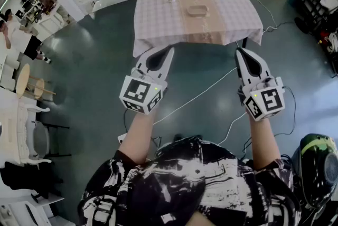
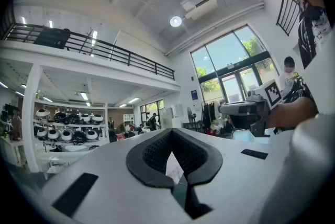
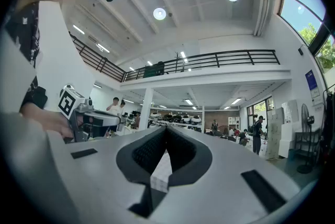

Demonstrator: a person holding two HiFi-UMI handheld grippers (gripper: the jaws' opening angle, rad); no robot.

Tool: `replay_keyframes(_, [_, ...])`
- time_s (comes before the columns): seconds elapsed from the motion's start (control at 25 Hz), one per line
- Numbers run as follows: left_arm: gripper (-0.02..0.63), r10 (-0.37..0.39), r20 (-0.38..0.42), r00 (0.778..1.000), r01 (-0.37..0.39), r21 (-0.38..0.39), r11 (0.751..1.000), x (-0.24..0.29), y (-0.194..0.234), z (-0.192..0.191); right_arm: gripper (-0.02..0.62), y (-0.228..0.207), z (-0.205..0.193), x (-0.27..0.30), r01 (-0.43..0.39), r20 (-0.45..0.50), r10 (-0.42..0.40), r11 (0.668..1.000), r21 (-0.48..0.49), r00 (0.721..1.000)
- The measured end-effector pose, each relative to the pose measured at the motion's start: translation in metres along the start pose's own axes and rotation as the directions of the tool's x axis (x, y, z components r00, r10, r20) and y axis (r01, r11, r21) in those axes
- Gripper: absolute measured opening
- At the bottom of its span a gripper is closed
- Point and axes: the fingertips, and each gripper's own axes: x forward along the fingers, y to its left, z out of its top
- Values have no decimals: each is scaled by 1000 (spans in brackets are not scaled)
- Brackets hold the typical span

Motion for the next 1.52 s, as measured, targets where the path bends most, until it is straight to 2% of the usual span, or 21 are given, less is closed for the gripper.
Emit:
replay_keyframes(0.48, [0, 0, -4, 1000, 0, 1, 1000, -9, 1, 2, -1, 10, 3, 1, -10, -9, 10, 1000, -6, 1000])
replay_keyframes(0.64, [0, 0, -6, 1000, 0, 2, 1000, -11, 2, 1, 0, 11, 5, 0, -31, 38, 30, 999, 28, 999])
replay_keyframes(0.68, [0, 0, -6, 1000, 0, 2, 1000, -11, 2, 0, 69, 12, 7, 1, -41, 56, 38, 998, 46, 998])
replay_keyframes(0.72, [0, 2, -6, 1000, -2, 3, 1000, -11, 3, 0, 287, 11, 8, 2, -39, 75, 35, 997, 63, 997])
replay_keyframes(0.76, [0, 3, -6, 1000, -3, 3, 1000, -12, 3, 0, 430, 9, 10, 3, -25, 95, 18, 997, 72, 995])
replay_keyframes(0.8, [0, 4, -5, 1000, -4, 2, 1000, -12, 3, 0, 544, 7, 11, 3, -3, 110, -4, 998, 70, 994])
replay_keyframes(0.84, [0, 5, -5, 1000, -5, 2, 1000, -12, 2, 0, 575, 6, 12, 2, 13, 119, -20, 998, 60, 993])
replay_keyframes(1.16, [0, 6, -9, 1000, -6, -9, 1000, -13, 5, -9, 575, 15, 1, 6, -14, 83, 10, 999, 48, 996])
replay_keyframes(1.52, [0, -5, -28, 1000, 4, -29, 1000, -22, 36, -30, 575, 34, -10, 30, -5, 44, 4, 999, 31, 999])
